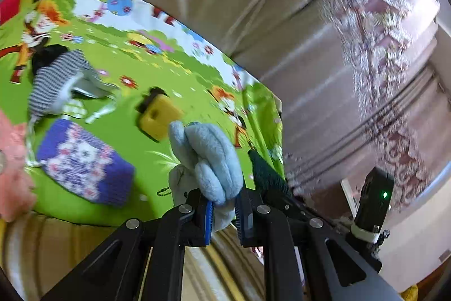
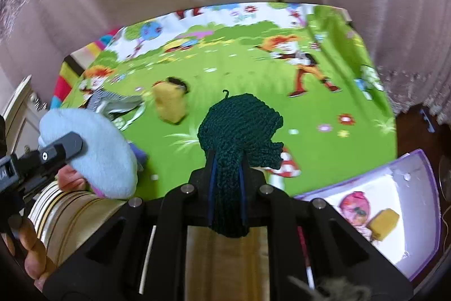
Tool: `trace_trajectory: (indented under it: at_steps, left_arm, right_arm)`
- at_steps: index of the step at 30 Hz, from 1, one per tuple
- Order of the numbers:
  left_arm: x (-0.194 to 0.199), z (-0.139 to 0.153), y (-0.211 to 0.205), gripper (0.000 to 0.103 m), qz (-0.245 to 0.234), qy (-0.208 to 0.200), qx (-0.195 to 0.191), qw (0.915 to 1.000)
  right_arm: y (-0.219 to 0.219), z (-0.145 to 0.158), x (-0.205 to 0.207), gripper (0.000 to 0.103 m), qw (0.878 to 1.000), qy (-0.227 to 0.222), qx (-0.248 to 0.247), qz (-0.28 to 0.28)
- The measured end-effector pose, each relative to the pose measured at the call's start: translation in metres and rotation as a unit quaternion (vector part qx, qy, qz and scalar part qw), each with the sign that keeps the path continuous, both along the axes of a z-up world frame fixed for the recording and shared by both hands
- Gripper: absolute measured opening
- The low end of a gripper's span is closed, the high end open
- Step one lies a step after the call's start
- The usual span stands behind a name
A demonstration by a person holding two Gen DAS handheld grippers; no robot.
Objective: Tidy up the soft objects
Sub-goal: 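Carry the plush toy and green glove into the white box and open both tools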
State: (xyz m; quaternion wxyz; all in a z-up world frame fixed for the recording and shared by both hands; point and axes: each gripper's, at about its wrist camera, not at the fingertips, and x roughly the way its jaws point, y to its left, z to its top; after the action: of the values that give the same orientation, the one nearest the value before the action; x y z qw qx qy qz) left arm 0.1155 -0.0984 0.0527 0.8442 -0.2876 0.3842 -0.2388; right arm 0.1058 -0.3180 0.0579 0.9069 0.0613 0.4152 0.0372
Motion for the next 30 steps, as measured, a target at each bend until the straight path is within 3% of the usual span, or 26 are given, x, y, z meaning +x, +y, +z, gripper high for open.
trace_trajectory:
  at_steps: [15, 30]
  left_arm:
    - [0.001, -0.004, -0.126, 0.014, -0.107, 0.002, 0.044, 0.9933]
    - [-0.003, -0.001, -0.242, 0.014, -0.196, -0.017, 0.103, 0.9750]
  right_arm:
    - [-0.140, -0.007, -0.041, 0.017, 0.991, -0.003, 0.001, -0.137]
    - [-0.229, -0.026, -0.082, 0.019, 0.974, 0.008, -0.003, -0.225]
